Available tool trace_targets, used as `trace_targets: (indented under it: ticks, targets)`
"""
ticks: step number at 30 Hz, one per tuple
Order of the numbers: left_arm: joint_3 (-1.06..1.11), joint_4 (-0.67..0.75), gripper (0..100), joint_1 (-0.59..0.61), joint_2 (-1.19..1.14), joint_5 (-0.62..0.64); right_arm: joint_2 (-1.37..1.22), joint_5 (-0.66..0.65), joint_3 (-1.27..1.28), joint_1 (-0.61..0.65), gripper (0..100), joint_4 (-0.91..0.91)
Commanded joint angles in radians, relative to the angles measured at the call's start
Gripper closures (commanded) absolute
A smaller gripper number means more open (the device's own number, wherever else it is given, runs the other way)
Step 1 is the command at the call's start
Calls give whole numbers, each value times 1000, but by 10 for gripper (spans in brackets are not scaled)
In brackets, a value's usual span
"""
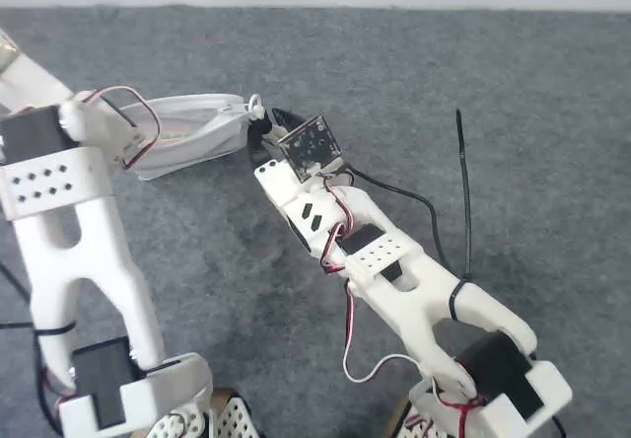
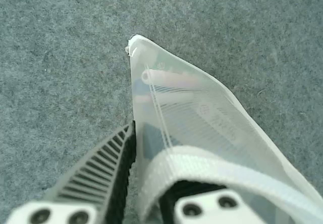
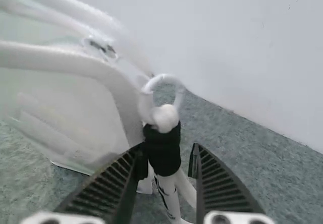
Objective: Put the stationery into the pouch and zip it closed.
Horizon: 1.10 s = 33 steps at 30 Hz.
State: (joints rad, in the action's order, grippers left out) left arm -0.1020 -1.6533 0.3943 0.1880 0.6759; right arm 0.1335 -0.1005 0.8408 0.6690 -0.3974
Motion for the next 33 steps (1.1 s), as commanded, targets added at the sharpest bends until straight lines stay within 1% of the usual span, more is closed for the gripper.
trace_targets:
  ticks: [1,5,9,14,16,19,23,28,30,33]
  targets:
    - [-15,37,988,3,66,-3,15,-29,-66,13,870,-25]
    - [-15,37,988,3,66,-3,13,-32,-75,12,870,-25]
    - [-15,37,988,3,66,-3,13,-109,-78,8,870,-25]
    - [-15,37,988,3,66,-5,13,-133,-77,13,870,-25]
    - [-15,37,988,3,66,-5,13,-133,-77,8,896,-25]
    - [-15,37,988,3,66,-6,16,-140,-75,7,988,-61]
    - [-15,37,988,3,66,-6,68,-207,-8,12,994,-120]
    - [-15,37,988,3,66,-8,182,-167,80,15,992,-122]
    - [-15,37,988,3,66,-8,208,-161,94,15,992,-81]
    - [-15,37,988,3,66,-8,243,-167,95,27,992,36]
